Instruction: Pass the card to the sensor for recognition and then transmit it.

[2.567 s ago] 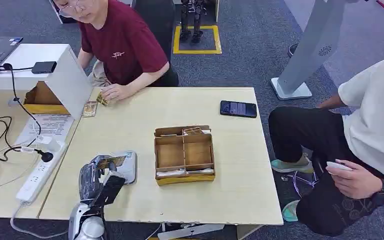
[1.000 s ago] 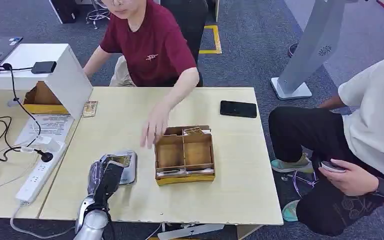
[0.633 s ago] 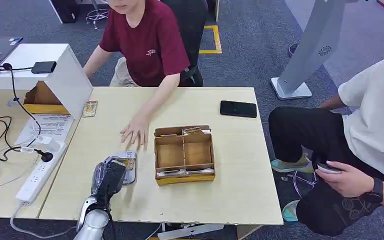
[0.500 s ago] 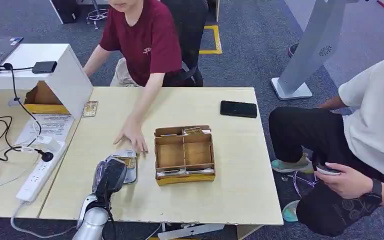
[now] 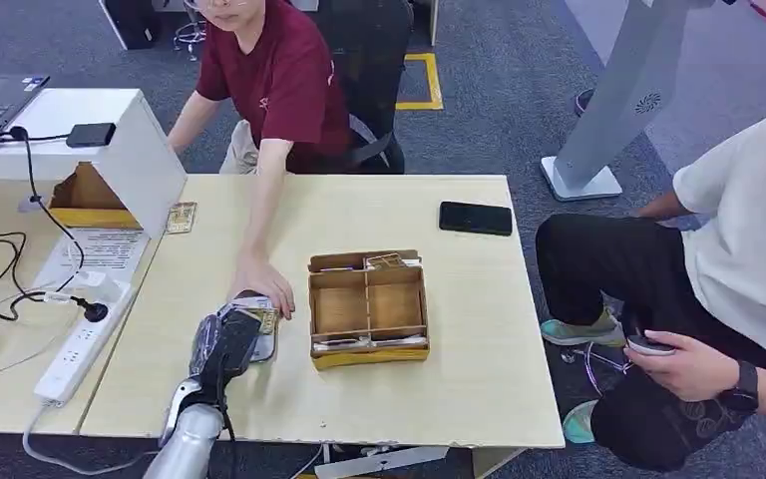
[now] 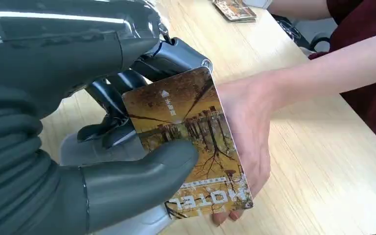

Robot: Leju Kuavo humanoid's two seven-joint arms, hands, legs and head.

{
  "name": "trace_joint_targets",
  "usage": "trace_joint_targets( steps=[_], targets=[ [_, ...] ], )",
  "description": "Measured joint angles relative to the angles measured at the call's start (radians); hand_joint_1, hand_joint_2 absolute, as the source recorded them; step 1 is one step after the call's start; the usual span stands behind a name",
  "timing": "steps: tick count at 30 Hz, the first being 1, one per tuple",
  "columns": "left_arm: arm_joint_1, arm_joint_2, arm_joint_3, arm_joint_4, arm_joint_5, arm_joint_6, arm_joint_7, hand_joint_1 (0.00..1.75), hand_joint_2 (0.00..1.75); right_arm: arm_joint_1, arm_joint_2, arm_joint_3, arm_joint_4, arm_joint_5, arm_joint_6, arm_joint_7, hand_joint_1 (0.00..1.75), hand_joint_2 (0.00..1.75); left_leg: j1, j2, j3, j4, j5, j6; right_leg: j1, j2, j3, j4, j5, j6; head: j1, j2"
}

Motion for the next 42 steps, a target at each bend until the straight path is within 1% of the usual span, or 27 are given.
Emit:
trace_joint_targets(
  steps=[6,21,25,28,30,36,42],
  targets=[
    [-0.019,0.003,0.0,0.036,-0.003,0.003,0.0,1.75,1.75,0.0,0.001,-0.008,0.0,0.01,0.003,-0.001,0.0,0.0,0.0,-0.001,0.002,0.0,0.001,-0.001,0.0,-0.001,0.002,0.0,0.0,0.0,0.0,0.0],
    [-0.029,0.008,0.0,0.048,-0.005,0.004,-0.001,1.75,1.75,0.0,0.002,-0.014,0.0,0.016,0.003,-0.003,0.0,0.0,0.0,-0.001,0.002,0.0,0.002,-0.001,0.0,0.0,0.002,0.0,0.001,-0.001,0.0,0.0],
    [-0.032,0.009,0.002,0.055,-0.019,0.023,0.0,1.75,1.75,0.0,0.002,-0.014,0.0,0.027,0.011,-0.004,0.0,0.0,0.0,-0.001,0.002,0.0,0.002,-0.001,0.0,0.0,0.002,0.0,0.001,-0.001,0.0,0.0],
    [-0.039,0.011,0.012,0.066,-0.023,0.052,0.003,1.75,1.75,0.0,0.002,-0.014,0.0,0.032,0.012,-0.006,0.0,0.0,0.0,-0.001,0.002,-0.001,0.003,-0.001,0.0,0.0,0.002,0.0,0.002,-0.001,0.0,0.0],
    [-0.045,0.018,0.03,0.075,-0.015,0.058,-0.003,1.75,1.75,0.0,0.002,-0.014,0.0,0.038,0.014,-0.006,0.0,0.0,0.0,0.0,0.003,-0.001,0.003,-0.001,0.0,0.0,0.002,0.0,0.002,-0.001,0.0,0.0],
    [-0.056,0.035,0.077,0.088,0.001,0.052,-0.024,1.75,1.75,0.0,0.002,-0.015,0.0,0.048,0.015,-0.003,0.0,0.0,0.001,0.0,0.003,-0.001,0.003,-0.002,0.0,0.0,0.002,0.0,0.002,-0.001,0.0,0.0],
    [-0.059,0.042,0.096,0.09,0.001,0.052,-0.025,1.75,1.75,0.0,0.002,-0.015,0.0,0.048,0.014,-0.003,0.0,0.0,0.001,0.0,0.003,-0.001,0.003,-0.002,0.0,0.0,0.002,0.0,0.002,-0.001,0.0,0.0]
  ],
)
